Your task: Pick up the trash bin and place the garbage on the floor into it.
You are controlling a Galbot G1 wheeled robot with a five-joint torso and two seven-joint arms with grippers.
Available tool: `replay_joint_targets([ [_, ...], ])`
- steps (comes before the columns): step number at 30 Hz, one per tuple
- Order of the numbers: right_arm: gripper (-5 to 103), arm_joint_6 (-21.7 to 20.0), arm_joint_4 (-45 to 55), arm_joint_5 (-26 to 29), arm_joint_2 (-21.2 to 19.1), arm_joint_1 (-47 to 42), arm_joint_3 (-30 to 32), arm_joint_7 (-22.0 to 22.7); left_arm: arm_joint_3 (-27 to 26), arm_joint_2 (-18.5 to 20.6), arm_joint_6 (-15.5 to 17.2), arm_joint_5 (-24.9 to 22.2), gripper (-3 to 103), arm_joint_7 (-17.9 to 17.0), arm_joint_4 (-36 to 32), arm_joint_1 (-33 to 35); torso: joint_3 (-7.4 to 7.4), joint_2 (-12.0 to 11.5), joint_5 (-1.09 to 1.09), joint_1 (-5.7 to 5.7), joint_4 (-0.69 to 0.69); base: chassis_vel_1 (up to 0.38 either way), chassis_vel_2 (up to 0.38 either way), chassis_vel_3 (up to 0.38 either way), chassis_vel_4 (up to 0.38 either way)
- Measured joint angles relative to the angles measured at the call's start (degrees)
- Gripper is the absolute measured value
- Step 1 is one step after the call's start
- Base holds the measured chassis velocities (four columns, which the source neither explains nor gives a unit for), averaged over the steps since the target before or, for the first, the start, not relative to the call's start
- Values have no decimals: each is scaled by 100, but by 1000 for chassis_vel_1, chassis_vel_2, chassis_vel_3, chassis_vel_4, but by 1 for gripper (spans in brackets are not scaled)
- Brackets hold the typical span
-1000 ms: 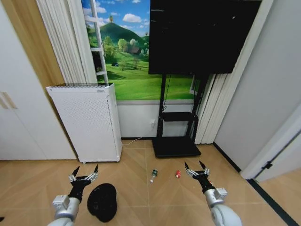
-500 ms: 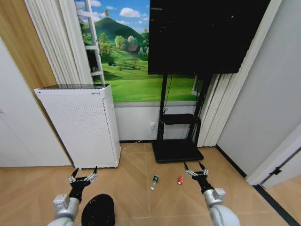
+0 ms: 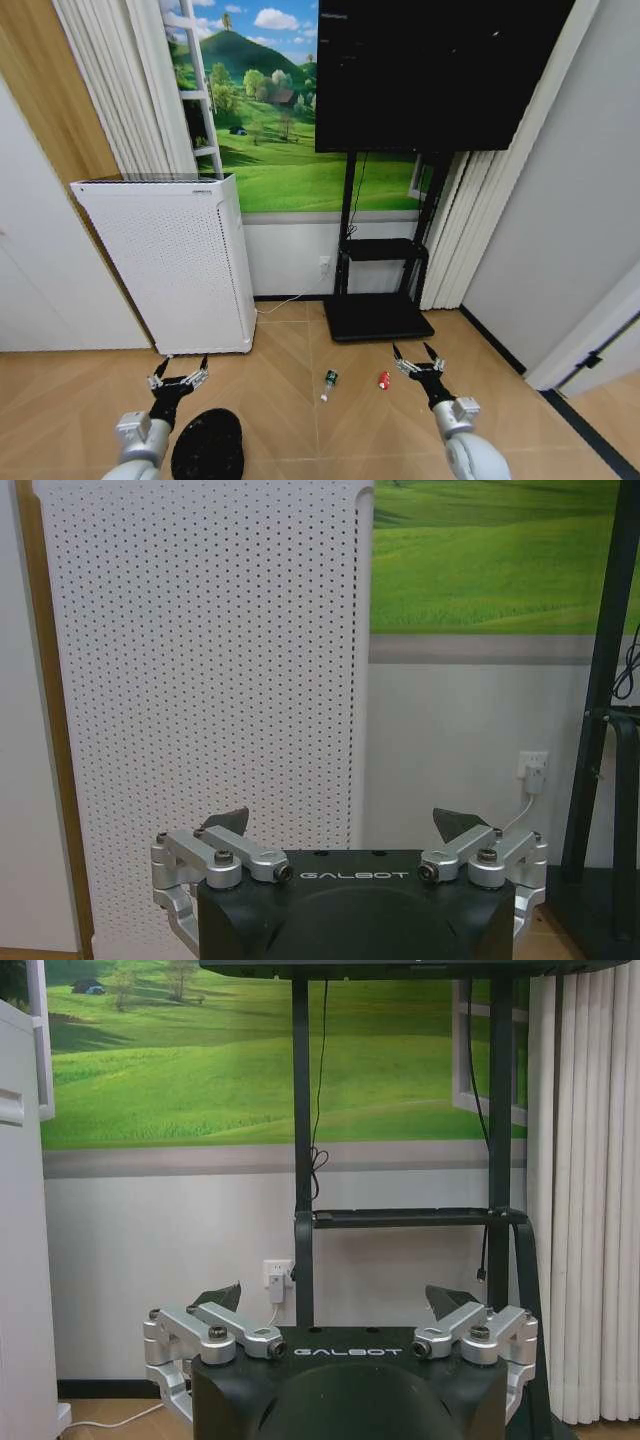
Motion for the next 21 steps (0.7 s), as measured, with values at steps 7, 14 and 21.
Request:
replay_joint_targets([
  [7,100,-61,-2,-54,37,57,18,76,-31,-4,-55,-30,100,92,174,-78,-125,-217,0,-91,0,0,0,0,0],
  [14,100,-81,-41,-85,53,77,-35,56,-83,7,-72,-83,100,118,197,-85,-209,-358,0,-148,0,0,0,0,0],
  [21,100,-125,-136,-166,133,149,-50,59,-85,-45,-88,-82,100,136,247,-83,-325,-545,0,-220,0,0,0,0,0],
])
